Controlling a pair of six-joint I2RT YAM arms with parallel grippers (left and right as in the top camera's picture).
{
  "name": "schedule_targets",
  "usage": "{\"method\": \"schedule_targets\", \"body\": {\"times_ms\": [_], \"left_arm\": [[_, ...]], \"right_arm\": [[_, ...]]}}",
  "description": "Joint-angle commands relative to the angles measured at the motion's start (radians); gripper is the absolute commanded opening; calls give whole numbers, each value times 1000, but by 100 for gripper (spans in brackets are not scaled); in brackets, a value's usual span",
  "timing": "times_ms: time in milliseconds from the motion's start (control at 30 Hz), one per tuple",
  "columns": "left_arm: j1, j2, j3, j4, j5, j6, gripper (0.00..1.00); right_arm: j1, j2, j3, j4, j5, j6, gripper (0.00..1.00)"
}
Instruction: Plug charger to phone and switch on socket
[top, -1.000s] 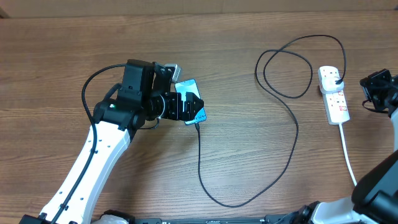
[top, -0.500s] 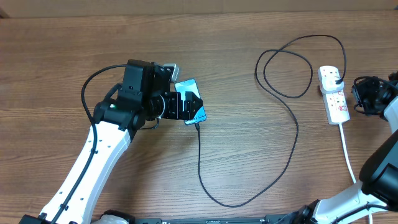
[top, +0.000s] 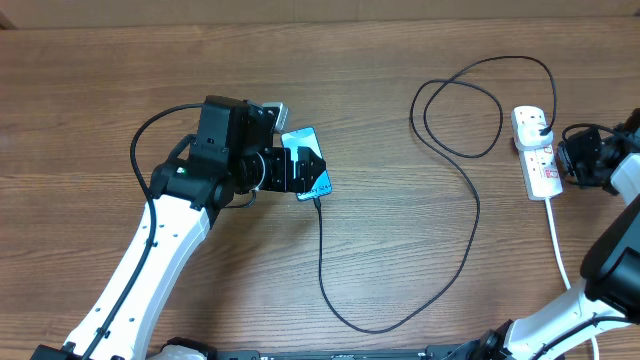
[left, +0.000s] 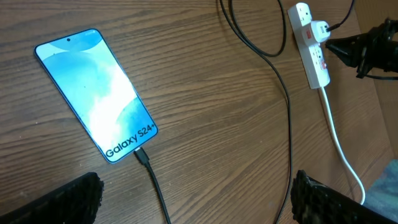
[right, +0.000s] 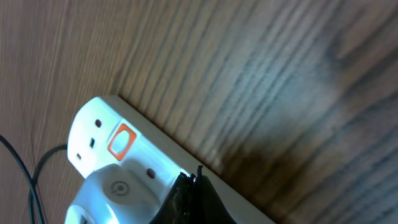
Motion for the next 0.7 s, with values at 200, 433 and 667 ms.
{"method": "schedule_targets", "body": {"times_ms": [200, 433, 667], "left_arm": [[-6, -15, 2, 1, -10, -23, 100], [-6, -15, 2, 1, -10, -23, 100], [-6, -15, 2, 1, -10, -26, 100]], "right_arm": [[52, 3, 27, 19, 43, -3, 4], [52, 3, 27, 22, 50, -3, 4], [52, 38, 27, 26, 50, -3, 4]]}}
